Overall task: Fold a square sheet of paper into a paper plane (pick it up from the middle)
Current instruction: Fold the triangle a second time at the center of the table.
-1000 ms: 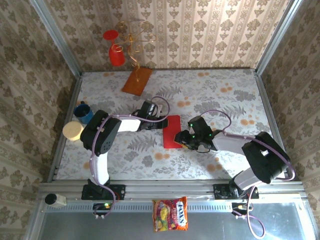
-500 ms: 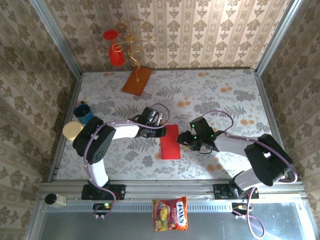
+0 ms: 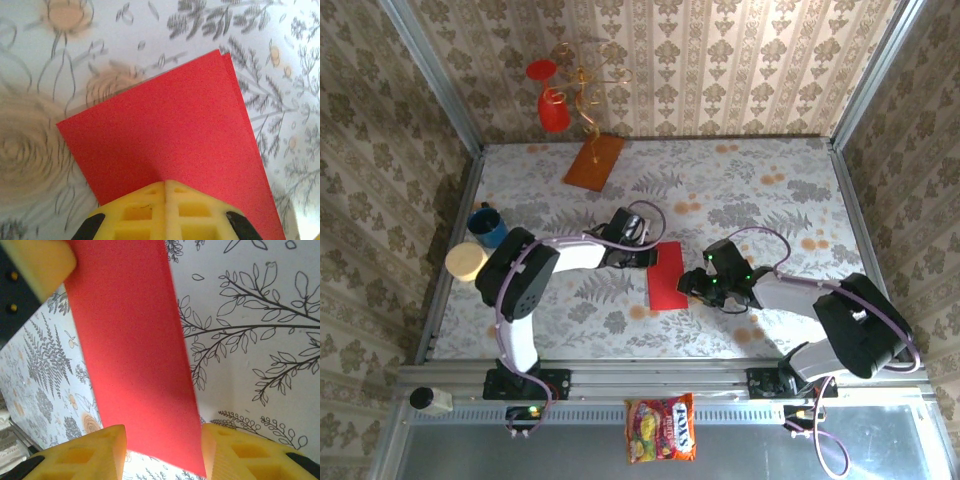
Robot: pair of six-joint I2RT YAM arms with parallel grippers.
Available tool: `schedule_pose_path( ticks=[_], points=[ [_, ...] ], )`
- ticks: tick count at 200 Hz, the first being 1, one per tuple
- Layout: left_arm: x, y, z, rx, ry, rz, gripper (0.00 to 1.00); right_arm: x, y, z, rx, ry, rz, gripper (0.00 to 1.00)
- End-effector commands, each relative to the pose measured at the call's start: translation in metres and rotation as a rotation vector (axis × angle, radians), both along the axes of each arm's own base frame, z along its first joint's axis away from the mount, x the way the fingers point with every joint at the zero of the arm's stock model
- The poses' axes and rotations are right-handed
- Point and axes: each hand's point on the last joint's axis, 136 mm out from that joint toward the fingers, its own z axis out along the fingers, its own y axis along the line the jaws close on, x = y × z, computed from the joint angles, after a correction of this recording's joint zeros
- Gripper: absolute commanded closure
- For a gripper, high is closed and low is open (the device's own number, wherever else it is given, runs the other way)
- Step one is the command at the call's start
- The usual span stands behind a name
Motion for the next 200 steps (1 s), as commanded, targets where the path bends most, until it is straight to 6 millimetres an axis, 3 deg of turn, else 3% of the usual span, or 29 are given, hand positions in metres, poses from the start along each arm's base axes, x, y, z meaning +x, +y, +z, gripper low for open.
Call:
schedule_pose_path(
  ticks=[1,20,41,63,86,104,134,200],
  points=[
    [0.009,0.023,-0.03,0.106,0.034,0.051,1.0,-0.002,-0.001,0.005,-0.003,-0.002,0.008,0.56],
    [0.013,0.017,-0.016,0.076,0.019,0.045,1.0,0.0,-0.002,0.01,-0.008,-0.014,0.005,0.56],
    [0.012,0.008,0.013,0.007,-0.001,0.032,1.0,0.004,-0.004,0.019,-0.013,-0.041,-0.002,0.56],
    [0.006,0.001,0.043,-0.04,-0.03,0.012,1.0,0.008,-0.005,0.023,-0.027,-0.055,-0.01,0.56],
    [-0.005,0.001,0.057,-0.042,-0.047,-0.012,1.0,0.013,-0.004,0.023,-0.034,-0.058,-0.011,0.56],
    [-0.012,0.004,0.054,-0.033,-0.041,-0.013,1.0,0.016,-0.002,0.024,-0.032,-0.064,-0.005,0.56],
    [-0.019,0.007,0.035,-0.02,-0.007,-0.013,1.0,0.017,-0.001,0.009,-0.058,-0.029,0.002,0.57],
    [-0.023,0.002,0.007,0.011,0.032,-0.034,1.0,0.015,-0.007,-0.008,-0.119,-0.003,0.014,0.57]
  ],
)
